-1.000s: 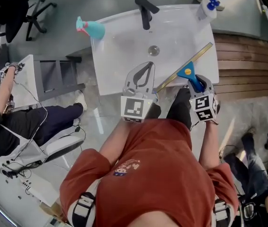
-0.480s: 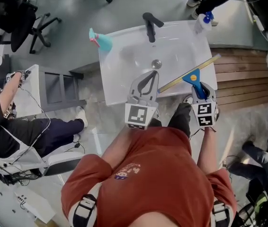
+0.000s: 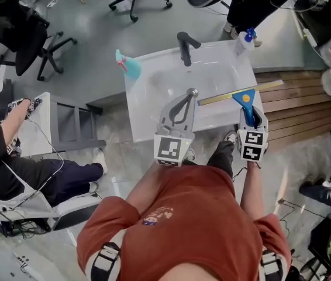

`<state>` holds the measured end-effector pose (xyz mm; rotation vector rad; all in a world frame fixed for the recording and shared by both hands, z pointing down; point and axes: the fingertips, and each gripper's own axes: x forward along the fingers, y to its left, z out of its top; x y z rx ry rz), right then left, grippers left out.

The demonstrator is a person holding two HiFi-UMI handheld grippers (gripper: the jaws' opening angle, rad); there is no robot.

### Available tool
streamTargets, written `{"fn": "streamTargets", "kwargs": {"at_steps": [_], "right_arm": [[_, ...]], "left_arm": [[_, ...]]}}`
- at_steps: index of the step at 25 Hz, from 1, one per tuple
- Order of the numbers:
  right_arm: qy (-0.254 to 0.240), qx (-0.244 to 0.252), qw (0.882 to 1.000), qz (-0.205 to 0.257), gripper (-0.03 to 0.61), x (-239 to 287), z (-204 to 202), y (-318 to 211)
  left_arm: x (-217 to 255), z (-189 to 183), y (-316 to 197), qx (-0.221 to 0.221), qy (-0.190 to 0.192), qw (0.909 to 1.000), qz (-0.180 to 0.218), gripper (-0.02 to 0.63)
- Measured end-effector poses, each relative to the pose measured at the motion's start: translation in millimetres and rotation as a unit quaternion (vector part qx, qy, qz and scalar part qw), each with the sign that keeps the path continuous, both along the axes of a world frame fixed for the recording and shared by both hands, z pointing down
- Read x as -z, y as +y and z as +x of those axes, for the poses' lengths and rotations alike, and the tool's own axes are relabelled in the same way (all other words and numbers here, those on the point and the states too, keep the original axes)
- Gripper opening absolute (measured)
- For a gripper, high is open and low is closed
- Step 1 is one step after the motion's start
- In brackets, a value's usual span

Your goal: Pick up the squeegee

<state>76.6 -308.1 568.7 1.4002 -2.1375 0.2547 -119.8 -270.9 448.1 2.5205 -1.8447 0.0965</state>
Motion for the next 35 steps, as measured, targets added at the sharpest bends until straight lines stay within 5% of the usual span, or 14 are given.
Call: {"fn": "streamTargets", "kwargs": {"at_steps": [11, 23, 35], "right_arm": [[-0.065, -0.074, 0.989, 0.108, 0.138, 100, 18, -22], [-0.109, -0.084, 0.964, 0.226, 0.138, 207, 17, -27], [-0.123, -0.081, 0.941, 0.306, 0.138, 268, 26, -2]], "left_arm": [[52, 3, -8, -0.003, -0.005, 0.9977, 0.068, 0.018], [126, -7, -10, 0.009, -0.004, 0.9873, 0.158, 0.018], [174, -11, 12, 0.027, -0.007, 0.9789, 0.203, 0.018]]}}
